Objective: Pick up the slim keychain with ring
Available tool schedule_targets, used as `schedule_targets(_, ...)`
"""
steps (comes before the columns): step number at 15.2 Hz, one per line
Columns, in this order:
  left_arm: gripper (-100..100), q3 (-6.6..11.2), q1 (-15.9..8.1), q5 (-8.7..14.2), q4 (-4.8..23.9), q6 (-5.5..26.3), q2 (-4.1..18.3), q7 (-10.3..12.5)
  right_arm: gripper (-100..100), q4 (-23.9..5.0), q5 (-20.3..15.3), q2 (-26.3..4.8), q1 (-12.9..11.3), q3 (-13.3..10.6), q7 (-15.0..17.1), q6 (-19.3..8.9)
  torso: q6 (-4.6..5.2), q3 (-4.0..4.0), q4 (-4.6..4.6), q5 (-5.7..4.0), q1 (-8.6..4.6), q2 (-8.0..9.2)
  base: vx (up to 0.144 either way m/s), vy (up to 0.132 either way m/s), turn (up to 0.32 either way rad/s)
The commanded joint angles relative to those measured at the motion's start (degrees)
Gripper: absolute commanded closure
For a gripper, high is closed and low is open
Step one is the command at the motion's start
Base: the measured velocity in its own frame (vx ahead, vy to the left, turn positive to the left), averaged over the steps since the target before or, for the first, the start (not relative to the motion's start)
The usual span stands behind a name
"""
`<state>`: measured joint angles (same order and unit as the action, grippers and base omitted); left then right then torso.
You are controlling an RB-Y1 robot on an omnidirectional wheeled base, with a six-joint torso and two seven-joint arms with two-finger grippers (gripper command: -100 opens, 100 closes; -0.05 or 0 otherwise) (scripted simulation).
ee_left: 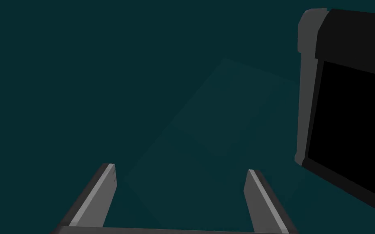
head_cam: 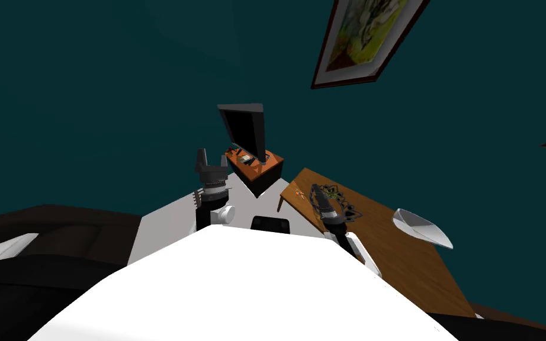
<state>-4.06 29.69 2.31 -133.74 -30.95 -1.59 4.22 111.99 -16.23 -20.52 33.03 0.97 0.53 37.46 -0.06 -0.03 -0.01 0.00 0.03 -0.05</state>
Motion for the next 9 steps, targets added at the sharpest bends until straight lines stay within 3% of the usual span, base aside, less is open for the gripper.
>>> schedule_targets(1,0,0.0,0.0,0.0,0.0,0.0,0.0,0.0,-100,-2.39,-1.07,-1.5,0.5,-0.08,-0.64,0.18,0.0,0.0,0.0,0.0,0.0,0.0,0.008,0.011,0.263)
schedule_targets(2,0,0.0,0.01,0.0,0.0,0.0,0.0,0.0,-100,-4.24,-2.49,-3.16,0.93,-0.28,-1.44,0.46,0.03,0.0,0.0,0.0,-0.01,0.0,0.01,0.015,0.318)
schedule_targets(7,0,0.0,0.0,0.0,0.0,0.0,0.0,0.0,-100,-7.93,-3.96,-4.79,1.36,-0.49,-2.27,0.74,0.02,0.0,0.0,0.0,-0.01,0.0,0.008,0.009,0.208)
schedule_targets(9,0,0.0,0.0,0.0,0.0,0.0,0.0,0.0,-100,-10.86,-5.49,-6.39,1.79,-0.72,-3.12,1.02,0.01,0.0,0.0,0.0,0.0,0.0,0.01,0.014,0.293)
